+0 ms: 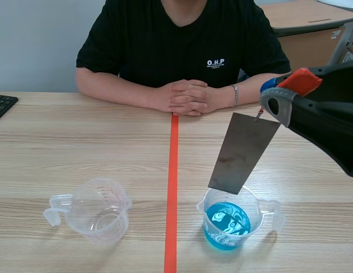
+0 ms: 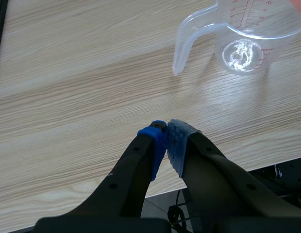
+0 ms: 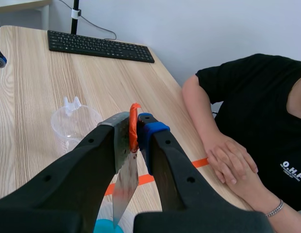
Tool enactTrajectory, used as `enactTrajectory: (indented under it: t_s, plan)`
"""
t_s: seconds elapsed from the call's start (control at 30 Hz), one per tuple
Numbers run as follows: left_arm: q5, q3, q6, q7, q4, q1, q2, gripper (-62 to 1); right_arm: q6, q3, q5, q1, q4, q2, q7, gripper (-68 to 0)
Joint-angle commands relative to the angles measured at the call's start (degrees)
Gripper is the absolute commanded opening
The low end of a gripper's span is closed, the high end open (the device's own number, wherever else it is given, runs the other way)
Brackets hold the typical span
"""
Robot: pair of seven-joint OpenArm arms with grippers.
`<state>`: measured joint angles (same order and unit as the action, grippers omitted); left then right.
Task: Do the redox reaction experiment.
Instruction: 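Raise the plate and point at it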
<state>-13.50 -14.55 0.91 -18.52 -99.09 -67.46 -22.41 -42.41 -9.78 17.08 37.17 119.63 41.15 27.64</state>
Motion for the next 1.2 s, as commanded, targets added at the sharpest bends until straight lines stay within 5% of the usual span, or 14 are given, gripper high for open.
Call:
enactTrajectory:
  t_s: [0.0,0.27,0.7,0.83,0.97,1.17]
  plan:
    - [-0.3,0.3,-0.1,-0.9,-0.5,-0.3,-0.3,-56.7,-0.3,-0.7,1.6,-0.7,1.0,0.6,0.2,-65.8]
    - [-0.3,0.3,0.1,-1.0,-0.5,0.0,-1.7,-56.7,-0.3,-0.7,1.6,-0.7,1.0,0.6,-0.3,-65.8]
    - [-0.8,3.0,5.0,-0.9,-0.5,8.5,-18.0,-56.7,-0.3,-0.7,1.6,-0.7,1.0,0.6,-0.4,-65.8]
    - [-2.3,7.0,5.2,-1.0,-0.5,15.5,-24.0,-56.7,-0.3,-0.7,1.6,-0.7,1.0,0.6,-0.4,-65.8]
    - [-3.8,13.1,8.8,-1.2,-0.5,24.2,-29.5,-56.7,-0.3,-0.7,1.6,-0.7,1.0,0.6,-0.6,-65.8]
    - [-3.3,25.7,10.5,0.6,-0.5,39.3,-31.9,-56.7,-0.3,-0.7,1.6,-0.7,1.0,0.6,-0.6,-65.8]
